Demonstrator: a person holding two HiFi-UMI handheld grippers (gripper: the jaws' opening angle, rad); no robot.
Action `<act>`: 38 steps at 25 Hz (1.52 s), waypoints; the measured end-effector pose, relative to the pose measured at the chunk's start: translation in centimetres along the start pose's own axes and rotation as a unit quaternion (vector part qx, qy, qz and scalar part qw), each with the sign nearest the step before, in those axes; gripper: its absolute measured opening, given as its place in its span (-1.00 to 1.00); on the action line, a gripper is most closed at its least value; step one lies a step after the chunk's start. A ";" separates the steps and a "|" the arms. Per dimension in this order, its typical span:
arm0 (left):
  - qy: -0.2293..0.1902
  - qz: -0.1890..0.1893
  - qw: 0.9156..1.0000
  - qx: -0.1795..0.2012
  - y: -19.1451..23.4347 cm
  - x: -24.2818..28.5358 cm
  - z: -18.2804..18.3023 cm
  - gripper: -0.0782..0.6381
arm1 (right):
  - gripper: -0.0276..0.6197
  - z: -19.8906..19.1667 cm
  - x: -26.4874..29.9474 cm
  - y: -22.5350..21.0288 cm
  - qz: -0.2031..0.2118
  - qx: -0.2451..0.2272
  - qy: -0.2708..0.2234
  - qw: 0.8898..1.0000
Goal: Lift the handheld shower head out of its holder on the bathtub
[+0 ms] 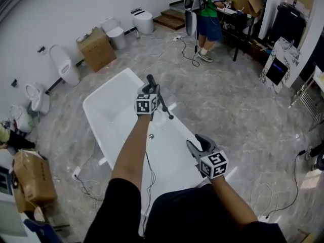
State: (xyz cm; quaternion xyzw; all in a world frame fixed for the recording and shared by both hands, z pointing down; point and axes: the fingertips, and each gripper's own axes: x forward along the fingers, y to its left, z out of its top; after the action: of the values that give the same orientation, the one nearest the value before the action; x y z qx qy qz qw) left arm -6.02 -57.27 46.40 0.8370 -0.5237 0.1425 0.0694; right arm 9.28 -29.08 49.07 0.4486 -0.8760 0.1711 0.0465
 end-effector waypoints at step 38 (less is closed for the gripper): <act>-0.002 -0.025 0.999 0.029 -1.7 -0.4 -0.5 -0.43 | -0.92 1.8 -1.4 0.3 -0.028 -0.057 -0.021 0.998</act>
State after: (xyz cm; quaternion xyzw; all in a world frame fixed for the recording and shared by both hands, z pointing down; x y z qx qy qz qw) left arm -4.70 -56.03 46.80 0.8519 -0.4981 0.1544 0.0474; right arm 9.99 -28.45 47.01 0.4728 -0.8724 0.1097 0.0585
